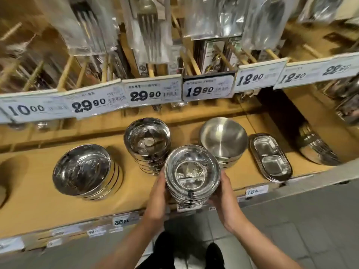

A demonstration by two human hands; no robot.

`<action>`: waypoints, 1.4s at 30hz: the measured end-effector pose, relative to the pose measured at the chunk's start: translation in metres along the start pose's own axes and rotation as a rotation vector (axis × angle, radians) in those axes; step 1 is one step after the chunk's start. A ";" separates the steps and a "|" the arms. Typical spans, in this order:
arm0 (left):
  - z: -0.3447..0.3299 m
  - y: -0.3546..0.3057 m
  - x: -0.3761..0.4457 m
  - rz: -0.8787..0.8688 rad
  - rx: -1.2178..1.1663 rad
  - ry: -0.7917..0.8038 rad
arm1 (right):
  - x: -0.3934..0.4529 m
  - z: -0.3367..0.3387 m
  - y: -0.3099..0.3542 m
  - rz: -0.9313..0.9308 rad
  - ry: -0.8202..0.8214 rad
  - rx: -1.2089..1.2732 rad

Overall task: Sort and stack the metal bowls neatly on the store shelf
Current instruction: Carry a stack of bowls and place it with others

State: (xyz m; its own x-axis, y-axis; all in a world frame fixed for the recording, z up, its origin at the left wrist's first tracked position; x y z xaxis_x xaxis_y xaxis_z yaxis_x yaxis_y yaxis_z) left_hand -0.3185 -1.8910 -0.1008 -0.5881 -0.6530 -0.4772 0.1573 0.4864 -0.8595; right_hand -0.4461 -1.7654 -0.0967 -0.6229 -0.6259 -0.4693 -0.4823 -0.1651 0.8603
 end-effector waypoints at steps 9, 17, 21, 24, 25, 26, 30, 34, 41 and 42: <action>-0.013 -0.003 -0.002 -0.179 -0.066 -0.148 | 0.024 0.005 0.011 -0.009 0.148 -0.037; -0.024 -0.003 -0.007 -0.295 -0.203 -0.254 | 0.036 0.010 0.010 -0.069 0.176 0.028; -0.036 -0.018 -0.006 -0.325 -0.174 -0.245 | 0.041 0.012 0.013 -0.048 0.200 0.002; -0.039 -0.023 -0.002 -0.337 -0.199 -0.272 | 0.047 0.013 0.017 -0.080 0.188 0.046; -0.040 -0.024 0.000 -0.350 -0.201 -0.277 | 0.049 0.013 0.018 -0.087 0.184 0.056; -0.042 -0.025 0.002 -0.360 -0.200 -0.271 | 0.051 0.012 0.020 -0.088 0.184 0.059; -0.045 -0.023 0.006 -0.352 -0.217 -0.268 | 0.057 0.014 0.025 -0.089 0.193 0.056; -0.029 0.000 -0.001 -0.253 -0.223 -0.421 | 0.050 0.029 0.025 -0.100 0.205 -0.001; -0.031 0.035 -0.046 -0.128 -0.127 -0.527 | 0.025 0.094 0.036 -0.095 0.115 -0.121; -0.033 0.039 -0.051 -0.109 -0.112 -0.524 | 0.021 0.102 0.040 -0.088 0.110 -0.136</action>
State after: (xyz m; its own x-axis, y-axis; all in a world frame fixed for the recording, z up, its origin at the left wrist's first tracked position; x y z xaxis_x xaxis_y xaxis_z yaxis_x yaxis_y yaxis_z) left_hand -0.3083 -1.8200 -0.1035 -0.1173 -0.8908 -0.4390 0.0151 0.4404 -0.8977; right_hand -0.5415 -1.7073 -0.0925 -0.5078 -0.6826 -0.5255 -0.4392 -0.3196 0.8396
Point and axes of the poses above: each hand's wrist, its own x-axis towards the middle knuckle, its own z-axis out of the back of the hand, y = z × x, the point moved 8 cm from there along x, towards the middle knuckle, and after that the axes turned 1 degree about -x, right-handed, at the moved point
